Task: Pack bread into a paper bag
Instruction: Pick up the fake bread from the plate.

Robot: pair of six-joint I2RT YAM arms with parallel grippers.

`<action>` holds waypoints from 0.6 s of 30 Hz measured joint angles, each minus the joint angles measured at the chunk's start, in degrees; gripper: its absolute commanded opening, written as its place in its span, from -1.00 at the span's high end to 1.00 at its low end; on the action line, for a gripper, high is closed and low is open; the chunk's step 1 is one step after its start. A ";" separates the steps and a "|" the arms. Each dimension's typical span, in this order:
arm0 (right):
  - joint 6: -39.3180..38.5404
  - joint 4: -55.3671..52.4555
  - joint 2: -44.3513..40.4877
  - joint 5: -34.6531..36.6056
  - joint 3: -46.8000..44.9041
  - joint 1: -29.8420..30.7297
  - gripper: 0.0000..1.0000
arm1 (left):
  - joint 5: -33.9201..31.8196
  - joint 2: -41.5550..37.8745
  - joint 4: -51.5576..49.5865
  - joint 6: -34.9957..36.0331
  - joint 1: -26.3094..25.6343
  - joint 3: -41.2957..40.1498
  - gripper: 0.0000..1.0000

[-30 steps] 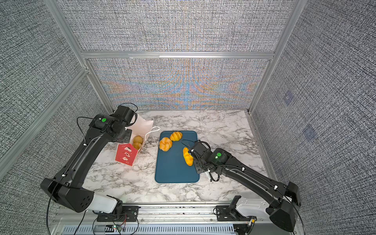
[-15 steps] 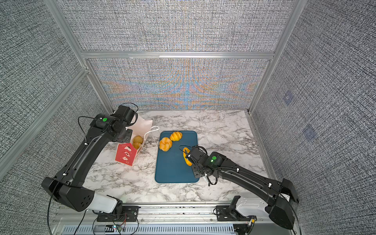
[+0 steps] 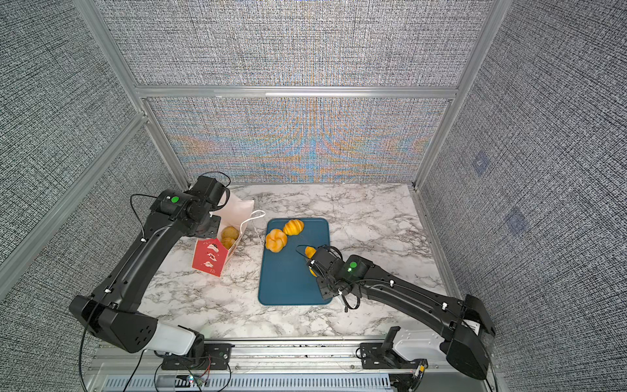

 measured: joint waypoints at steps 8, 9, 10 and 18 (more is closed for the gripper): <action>0.57 0.76 -0.20 -0.46 -1.70 0.04 -0.08 | -0.02 0.00 0.02 0.00 0.00 0.00 0.95; 0.57 0.81 -0.11 -0.68 -1.75 0.04 -0.08 | -0.04 0.00 0.02 0.00 0.00 0.00 0.95; 0.57 1.01 -0.07 -0.85 -1.79 0.04 -0.08 | -0.04 0.00 0.00 0.00 0.00 0.00 0.95; 0.44 2.27 1.42 -1.14 -2.01 0.02 -0.08 | -0.11 -0.04 0.00 0.00 0.00 0.00 0.95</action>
